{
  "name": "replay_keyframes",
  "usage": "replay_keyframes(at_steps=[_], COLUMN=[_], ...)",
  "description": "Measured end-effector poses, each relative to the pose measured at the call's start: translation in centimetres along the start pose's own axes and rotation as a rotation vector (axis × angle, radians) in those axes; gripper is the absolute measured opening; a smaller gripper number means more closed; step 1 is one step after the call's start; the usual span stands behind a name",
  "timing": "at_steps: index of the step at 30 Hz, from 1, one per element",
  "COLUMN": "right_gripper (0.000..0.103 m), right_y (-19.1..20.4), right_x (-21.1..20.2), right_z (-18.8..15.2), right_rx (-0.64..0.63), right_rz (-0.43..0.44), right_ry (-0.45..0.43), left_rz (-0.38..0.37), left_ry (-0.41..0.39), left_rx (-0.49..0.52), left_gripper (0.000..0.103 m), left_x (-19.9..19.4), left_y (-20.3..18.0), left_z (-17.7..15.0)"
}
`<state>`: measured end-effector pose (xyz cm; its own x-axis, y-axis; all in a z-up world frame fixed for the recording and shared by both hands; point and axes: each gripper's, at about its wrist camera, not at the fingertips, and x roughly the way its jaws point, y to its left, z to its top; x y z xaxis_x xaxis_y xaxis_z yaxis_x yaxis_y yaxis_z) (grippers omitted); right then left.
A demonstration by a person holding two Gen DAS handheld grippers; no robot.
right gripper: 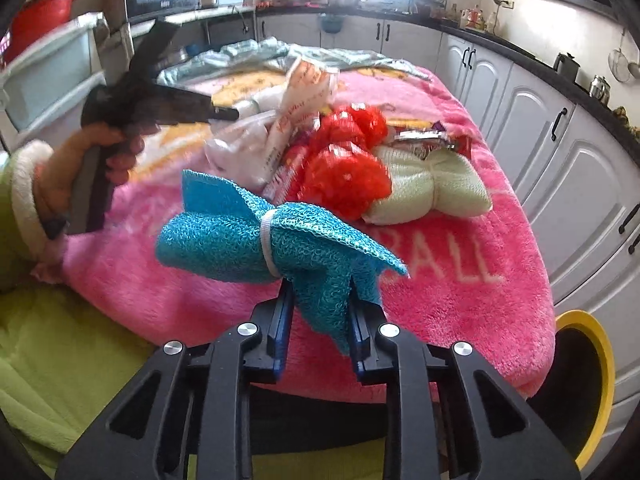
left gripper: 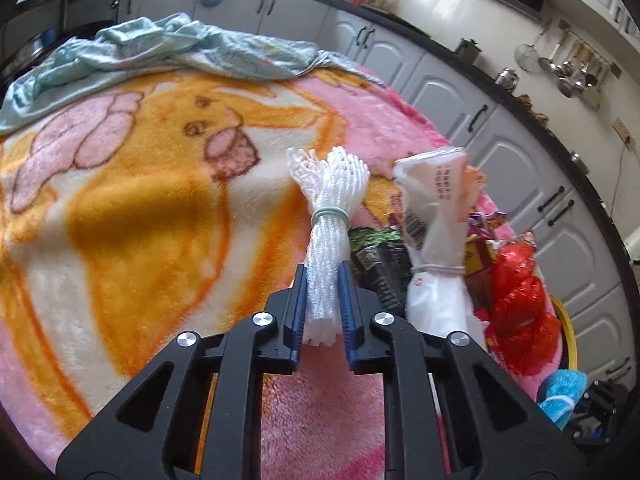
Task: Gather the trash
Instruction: 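Grasp the white mesh bundle with the left tool while the right tool grasps the blue sponge, then carry the mesh bundle and blue sponge over the yellow bin with both tools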
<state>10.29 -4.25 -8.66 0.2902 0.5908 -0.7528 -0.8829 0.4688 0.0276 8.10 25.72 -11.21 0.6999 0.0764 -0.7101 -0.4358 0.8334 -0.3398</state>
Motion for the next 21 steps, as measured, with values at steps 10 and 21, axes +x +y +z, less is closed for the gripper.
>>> replay_keyframes(at_steps=[10, 21], right_gripper=[0.021, 0.021], right_y=[-0.2, -5.0], right_x=[-4.2, -10.7], right_z=[1.4, 0.6], right_rx=[0.06, 0.191], right_rz=[-0.039, -0.192], right_ry=[-0.11, -0.232], left_rz=[-0.064, -0.209], left_ry=[-0.153, -0.183], left_rx=[0.099, 0.231], left_gripper=[0.007, 0.007], left_x=[-6.8, -8.9], left_y=[-3.1, -10.7], left_z=[0.8, 0.9])
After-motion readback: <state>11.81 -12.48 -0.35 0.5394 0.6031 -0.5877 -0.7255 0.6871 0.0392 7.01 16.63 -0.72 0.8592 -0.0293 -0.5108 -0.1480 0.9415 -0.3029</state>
